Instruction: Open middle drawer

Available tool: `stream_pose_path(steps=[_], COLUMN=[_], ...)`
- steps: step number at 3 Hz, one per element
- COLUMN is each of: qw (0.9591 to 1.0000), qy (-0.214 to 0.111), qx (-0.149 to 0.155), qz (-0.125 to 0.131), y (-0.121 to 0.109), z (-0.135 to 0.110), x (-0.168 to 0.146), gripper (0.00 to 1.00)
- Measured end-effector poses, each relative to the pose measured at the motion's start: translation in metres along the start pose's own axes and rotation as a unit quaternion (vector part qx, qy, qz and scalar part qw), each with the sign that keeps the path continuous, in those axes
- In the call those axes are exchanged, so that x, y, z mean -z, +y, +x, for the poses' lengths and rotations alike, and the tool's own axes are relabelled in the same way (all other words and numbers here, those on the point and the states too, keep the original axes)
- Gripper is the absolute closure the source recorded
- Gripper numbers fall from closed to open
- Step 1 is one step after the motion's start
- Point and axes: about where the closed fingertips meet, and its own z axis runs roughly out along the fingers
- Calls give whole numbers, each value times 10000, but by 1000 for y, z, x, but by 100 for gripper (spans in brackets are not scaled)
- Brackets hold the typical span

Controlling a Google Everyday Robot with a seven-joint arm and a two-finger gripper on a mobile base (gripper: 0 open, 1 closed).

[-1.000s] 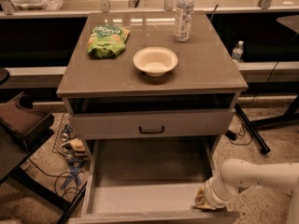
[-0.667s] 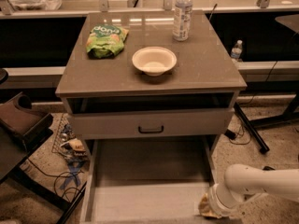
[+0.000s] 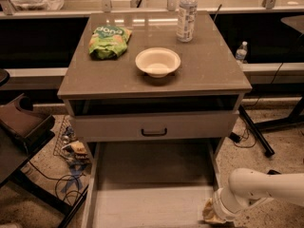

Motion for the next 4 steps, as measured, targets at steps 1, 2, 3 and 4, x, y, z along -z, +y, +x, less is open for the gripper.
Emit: stream_pose_path(steps=[1, 2, 3, 4], qw=[10000, 10000, 10000, 10000], qy=[-3, -7, -9, -9], qx=[2, 2, 3, 3], qz=[-12, -30, -36, -37], y=[1, 2, 2, 2], z=[0, -1, -1, -1], x=[-1, -2, -3, -3], gripper=[36, 5, 0, 0])
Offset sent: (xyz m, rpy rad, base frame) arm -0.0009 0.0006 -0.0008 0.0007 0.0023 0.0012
